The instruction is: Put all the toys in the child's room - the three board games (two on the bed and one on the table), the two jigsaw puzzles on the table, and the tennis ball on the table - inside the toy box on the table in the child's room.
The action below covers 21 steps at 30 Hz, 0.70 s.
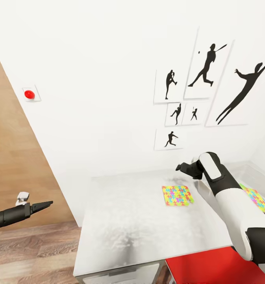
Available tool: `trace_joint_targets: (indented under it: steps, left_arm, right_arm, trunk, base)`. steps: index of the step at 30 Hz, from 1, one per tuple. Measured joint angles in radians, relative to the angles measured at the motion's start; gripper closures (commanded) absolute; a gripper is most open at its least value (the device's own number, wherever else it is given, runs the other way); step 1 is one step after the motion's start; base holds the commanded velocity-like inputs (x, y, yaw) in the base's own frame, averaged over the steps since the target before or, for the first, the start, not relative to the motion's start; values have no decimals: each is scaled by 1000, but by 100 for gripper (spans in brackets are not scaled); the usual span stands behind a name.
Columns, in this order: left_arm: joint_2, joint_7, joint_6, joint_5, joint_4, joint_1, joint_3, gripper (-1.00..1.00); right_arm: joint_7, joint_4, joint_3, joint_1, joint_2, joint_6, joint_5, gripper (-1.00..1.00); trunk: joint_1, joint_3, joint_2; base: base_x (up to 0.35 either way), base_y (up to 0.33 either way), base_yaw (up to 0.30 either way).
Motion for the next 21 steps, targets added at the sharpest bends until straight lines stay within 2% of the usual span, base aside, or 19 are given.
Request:
trace_joint_targets:
  steps: [21]
  left_arm:
    - [1, 0, 0, 0, 0, 0, 0, -100]
  right_arm:
    - [0, 11, 0, -1, -7, -1, 0, -100]
  trunk:
    - [0, -34, 0]
  base:
    - [0, 0, 0]
